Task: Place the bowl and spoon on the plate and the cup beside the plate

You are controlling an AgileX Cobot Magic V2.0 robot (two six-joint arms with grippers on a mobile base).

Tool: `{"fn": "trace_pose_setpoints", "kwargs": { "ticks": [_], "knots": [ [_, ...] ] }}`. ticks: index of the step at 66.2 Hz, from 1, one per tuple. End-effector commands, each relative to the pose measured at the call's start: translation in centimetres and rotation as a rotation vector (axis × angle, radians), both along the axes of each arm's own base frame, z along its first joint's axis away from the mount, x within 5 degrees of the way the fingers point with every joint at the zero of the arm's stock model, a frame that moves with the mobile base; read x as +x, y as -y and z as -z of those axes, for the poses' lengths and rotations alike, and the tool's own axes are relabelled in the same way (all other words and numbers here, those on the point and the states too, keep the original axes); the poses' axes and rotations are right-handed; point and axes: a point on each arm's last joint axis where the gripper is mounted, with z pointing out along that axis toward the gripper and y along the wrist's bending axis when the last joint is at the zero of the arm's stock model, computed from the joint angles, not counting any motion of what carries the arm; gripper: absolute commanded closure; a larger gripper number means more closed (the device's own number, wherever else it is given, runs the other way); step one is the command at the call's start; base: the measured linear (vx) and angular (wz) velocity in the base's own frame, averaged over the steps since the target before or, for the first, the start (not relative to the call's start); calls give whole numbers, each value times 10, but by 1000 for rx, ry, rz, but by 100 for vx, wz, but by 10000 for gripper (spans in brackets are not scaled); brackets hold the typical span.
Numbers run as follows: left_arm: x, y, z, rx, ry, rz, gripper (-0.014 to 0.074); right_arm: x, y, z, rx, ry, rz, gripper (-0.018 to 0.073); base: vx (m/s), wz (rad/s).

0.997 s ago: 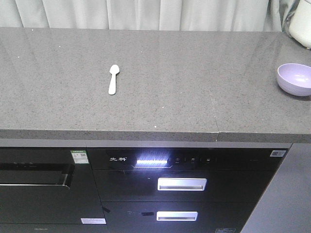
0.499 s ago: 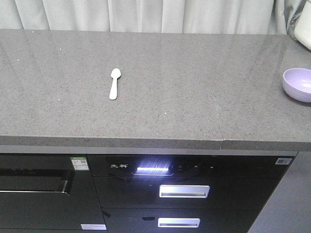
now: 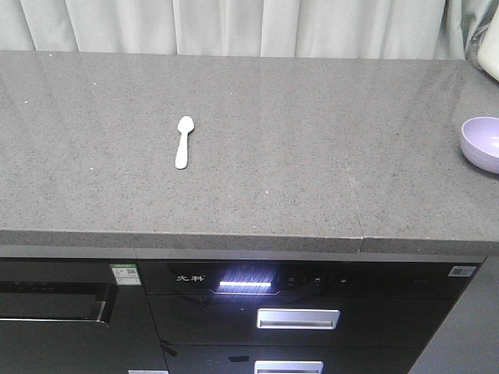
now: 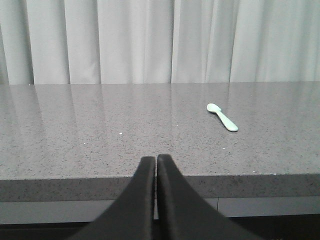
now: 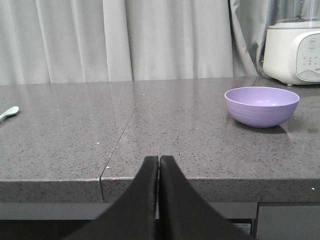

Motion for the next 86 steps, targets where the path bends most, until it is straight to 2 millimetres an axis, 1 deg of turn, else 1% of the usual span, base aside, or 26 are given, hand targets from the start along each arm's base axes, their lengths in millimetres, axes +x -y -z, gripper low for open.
{"fn": "trace_pose_setpoints", "kwargs": {
  "ticks": [1,86],
  "knots": [
    [1,0,4,-7,33,-2,602,1,0,-1,-20,53,-1,564,5,-1],
    [1,0,4,-7,33,-2,602,1,0,-1,-20,53,-1,564,4,-1]
  ]
}}
